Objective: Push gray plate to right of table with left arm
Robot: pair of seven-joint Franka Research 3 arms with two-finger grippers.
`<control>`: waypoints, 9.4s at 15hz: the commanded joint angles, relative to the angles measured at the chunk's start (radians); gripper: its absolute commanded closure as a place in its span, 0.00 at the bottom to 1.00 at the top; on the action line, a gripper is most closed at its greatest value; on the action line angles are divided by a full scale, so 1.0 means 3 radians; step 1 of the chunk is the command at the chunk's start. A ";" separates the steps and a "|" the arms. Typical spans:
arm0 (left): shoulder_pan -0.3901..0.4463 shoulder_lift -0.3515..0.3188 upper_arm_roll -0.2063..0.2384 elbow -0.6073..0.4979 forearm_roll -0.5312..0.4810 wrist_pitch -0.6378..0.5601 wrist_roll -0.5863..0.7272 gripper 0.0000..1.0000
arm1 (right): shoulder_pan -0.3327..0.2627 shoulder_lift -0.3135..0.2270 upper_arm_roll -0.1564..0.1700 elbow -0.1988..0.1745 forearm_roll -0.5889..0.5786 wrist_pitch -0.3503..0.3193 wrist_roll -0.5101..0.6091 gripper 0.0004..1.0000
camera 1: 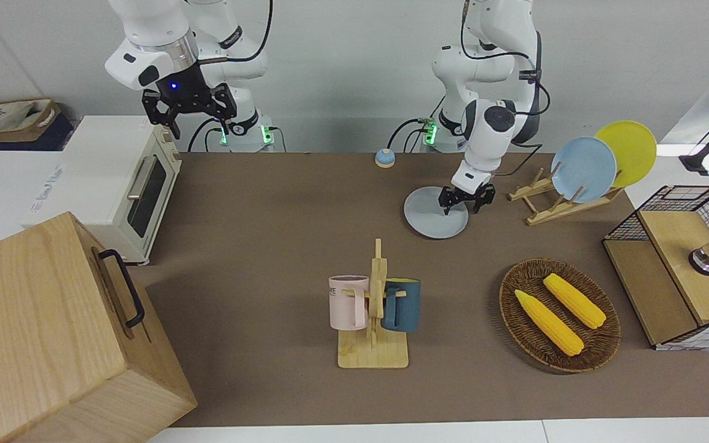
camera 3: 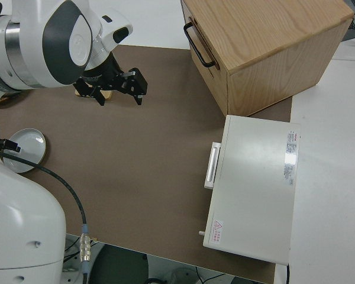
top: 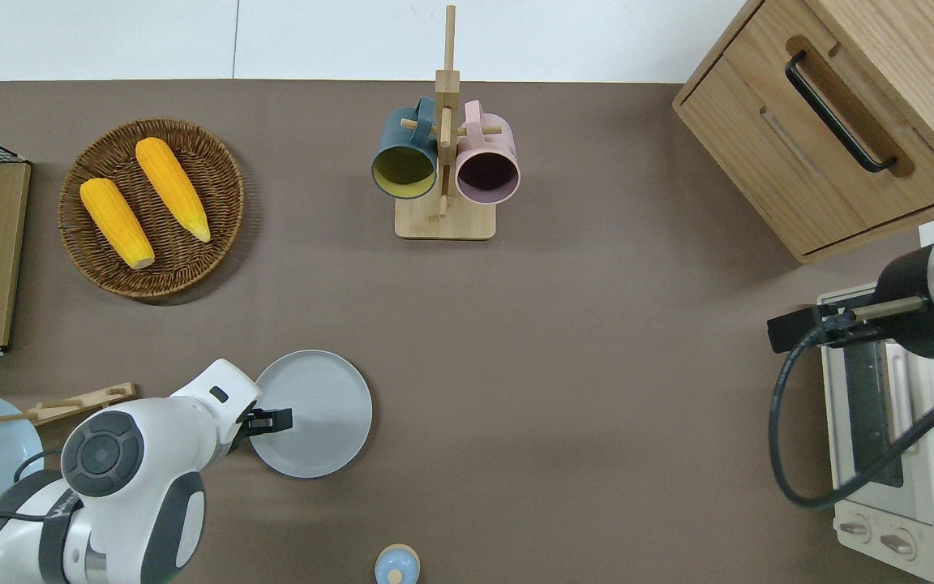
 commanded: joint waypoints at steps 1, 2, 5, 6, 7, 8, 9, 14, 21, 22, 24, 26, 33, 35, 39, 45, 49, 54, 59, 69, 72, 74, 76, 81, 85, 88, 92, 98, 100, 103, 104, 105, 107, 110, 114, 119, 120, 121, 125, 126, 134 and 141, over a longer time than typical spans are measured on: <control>-0.0045 -0.0023 0.0028 -0.0046 -0.0031 0.0069 -0.0043 0.46 | -0.0067 -0.0010 0.0045 0.0026 0.0034 -0.0048 0.0003 0.02; -0.0040 -0.0023 0.0028 -0.0046 -0.0031 0.0069 -0.0038 0.62 | -0.0067 -0.0010 0.0050 0.0026 0.0034 -0.0048 0.0003 0.02; -0.0035 -0.0023 0.0028 -0.0046 -0.0031 0.0069 -0.0044 0.94 | -0.0067 -0.0010 0.0045 0.0026 0.0034 -0.0048 0.0008 0.02; -0.0035 -0.0023 0.0028 -0.0046 -0.0026 0.0069 -0.0044 1.00 | -0.0067 -0.0010 0.0050 0.0026 0.0034 -0.0048 0.0003 0.02; -0.0035 -0.0018 0.0028 -0.0046 -0.0031 0.0069 -0.0044 1.00 | -0.0067 -0.0010 0.0045 0.0026 0.0034 -0.0048 0.0003 0.02; -0.0035 -0.0018 0.0028 -0.0046 -0.0026 0.0069 -0.0044 1.00 | -0.0067 -0.0010 0.0050 0.0026 0.0034 -0.0048 0.0003 0.02; -0.0035 -0.0008 0.0028 -0.0046 -0.0031 0.0069 -0.0044 1.00 | -0.0067 -0.0010 0.0050 0.0026 0.0034 -0.0048 0.0008 0.02; -0.0040 0.0049 0.0023 -0.0041 -0.0031 0.0079 -0.0099 1.00 | -0.0067 -0.0010 0.0050 0.0026 0.0034 -0.0048 0.0003 0.02; -0.0269 0.0100 0.0023 -0.0010 -0.0052 0.0079 -0.0534 1.00 | -0.0067 -0.0010 0.0050 0.0026 0.0034 -0.0048 0.0008 0.02; -0.0320 0.0100 0.0023 -0.0005 -0.0057 0.0079 -0.0600 1.00 | -0.0067 -0.0010 0.0050 0.0026 0.0034 -0.0048 0.0008 0.02; -0.0418 0.0105 0.0023 0.0015 -0.0052 0.0084 -0.0759 1.00 | -0.0067 -0.0010 0.0045 0.0026 0.0034 -0.0048 0.0008 0.02; -0.0505 0.0110 0.0023 0.0051 -0.0052 0.0089 -0.0871 1.00 | -0.0067 -0.0010 0.0045 0.0026 0.0034 -0.0048 0.0003 0.02; -0.0980 0.0452 0.0023 0.0357 -0.0052 0.0104 -0.1586 1.00 | -0.0067 -0.0010 0.0050 0.0026 0.0034 -0.0048 0.0008 0.02; -0.1082 0.0549 0.0023 0.0500 -0.0052 0.0104 -0.1781 1.00 | -0.0067 -0.0010 0.0050 0.0026 0.0034 -0.0048 0.0008 0.02; -0.1241 0.0728 0.0018 0.0715 -0.0052 0.0099 -0.2078 1.00 | -0.0067 -0.0010 0.0050 0.0026 0.0034 -0.0048 0.0003 0.02; -0.1466 0.1040 -0.0003 0.1129 -0.0037 0.0079 -0.2482 1.00 | -0.0067 -0.0010 0.0050 0.0026 0.0034 -0.0048 0.0008 0.02; -0.1635 0.1158 -0.0003 0.1344 -0.0006 0.0053 -0.2768 1.00 | -0.0067 -0.0010 0.0045 0.0026 0.0034 -0.0048 0.0003 0.02; -0.1793 0.1301 0.0002 0.1569 -0.0006 0.0048 -0.2994 1.00 | -0.0067 -0.0010 0.0050 0.0026 0.0034 -0.0053 0.0003 0.02; -0.1952 0.1521 0.0007 0.1861 -0.0001 0.0033 -0.3188 1.00 | -0.0067 -0.0010 0.0045 0.0026 0.0034 -0.0048 0.0003 0.02; -0.2284 0.1915 0.0002 0.2393 0.0429 -0.0049 -0.3929 1.00 | -0.0067 -0.0010 0.0050 0.0026 0.0034 -0.0048 0.0008 0.02; -0.2346 0.1951 0.0007 0.2495 0.0434 -0.0054 -0.3970 1.00 | -0.0067 -0.0010 0.0050 0.0026 0.0034 -0.0053 0.0003 0.02; -0.2381 0.2027 0.0007 0.2602 0.0434 -0.0054 -0.4047 1.00 | -0.0067 -0.0010 0.0045 0.0026 0.0034 -0.0048 0.0003 0.02; -0.2438 0.2145 0.0023 0.2735 0.0469 -0.0059 -0.4108 1.00 | -0.0067 -0.0010 0.0045 0.0026 0.0034 -0.0053 0.0003 0.02; -0.2484 0.2360 0.0023 0.3149 0.0521 -0.0340 -0.4129 1.00 | -0.0067 -0.0010 0.0050 0.0026 0.0034 -0.0048 0.0003 0.02; -0.2484 0.2360 0.0028 0.3181 0.0526 -0.0351 -0.4124 1.00 | -0.0067 -0.0010 0.0050 0.0026 0.0034 -0.0048 0.0003 0.02; -0.2469 0.2355 0.0043 0.3181 0.0521 -0.0351 -0.4114 0.66 | -0.0067 -0.0010 0.0050 0.0026 0.0034 -0.0048 0.0003 0.02; -0.2397 0.2238 0.0058 0.3186 0.0526 -0.0401 -0.3991 0.33 | -0.0067 -0.0010 0.0050 0.0026 0.0034 -0.0048 0.0003 0.02; -0.2208 0.1972 0.0058 0.3186 0.0460 -0.0646 -0.3684 0.01 | -0.0067 -0.0010 0.0050 0.0026 0.0034 -0.0048 0.0008 0.02; -0.2076 0.1859 0.0043 0.3165 0.0373 -0.0749 -0.3674 0.02 | -0.0067 -0.0010 0.0050 0.0026 0.0034 -0.0048 0.0003 0.02; -0.1891 0.1686 0.0023 0.3175 0.0301 -0.1004 -0.3399 0.01 | -0.0067 -0.0010 0.0045 0.0026 0.0034 -0.0048 0.0008 0.02; -0.1840 0.1624 0.0028 0.3175 0.0296 -0.1147 -0.3281 0.01 | -0.0067 -0.0010 0.0050 0.0026 0.0034 -0.0048 0.0008 0.02; -0.1769 0.1538 0.0028 0.3175 0.0291 -0.1305 -0.3103 0.01 | -0.0067 -0.0010 0.0050 0.0026 0.0034 -0.0048 0.0008 0.02; -0.1615 0.1394 0.0038 0.3191 0.0276 -0.1622 -0.2552 0.01 | -0.0067 -0.0010 0.0045 0.0026 0.0034 -0.0048 0.0003 0.02; -0.1339 0.1144 0.0063 0.3196 0.0066 -0.1930 -0.2125 0.00 | -0.0067 -0.0010 0.0050 0.0026 0.0034 -0.0048 0.0008 0.02; -0.1002 0.0867 0.0069 0.3196 0.0035 -0.2359 -0.1671 0.00 | -0.0067 -0.0010 0.0050 0.0026 0.0034 -0.0048 0.0008 0.02; -0.0567 0.0540 0.0079 0.3216 0.0025 -0.2871 -0.1072 0.00 | -0.0067 -0.0010 0.0050 0.0026 0.0034 -0.0048 0.0003 0.02; -0.0485 0.0484 0.0079 0.3211 0.0040 -0.2953 -0.0955 0.00 | -0.0067 -0.0010 0.0050 0.0026 0.0034 -0.0048 0.0008 0.02; -0.0378 0.0443 0.0079 0.3211 0.0035 -0.3019 -0.0852 0.00 | -0.0067 -0.0010 0.0050 0.0026 0.0034 -0.0048 0.0003 0.02; -0.0071 0.0356 0.0089 0.3211 0.0040 -0.3183 -0.0418 0.00 | -0.0067 -0.0010 0.0045 0.0026 0.0034 -0.0048 0.0003 0.02; 0.0000 0.0356 0.0089 0.3211 0.0040 -0.3219 -0.0321 0.00 | -0.0067 -0.0010 0.0050 0.0026 0.0034 -0.0048 0.0008 0.02; 0.0134 0.0208 0.0247 0.2946 0.0122 -0.3169 0.0248 0.00 | -0.0067 -0.0010 0.0045 0.0026 0.0034 -0.0048 0.0003 0.02; 0.0129 -0.0374 0.0355 0.2119 0.0168 -0.2734 0.0498 0.00 | -0.0067 -0.0010 0.0050 0.0026 0.0034 -0.0048 0.0008 0.02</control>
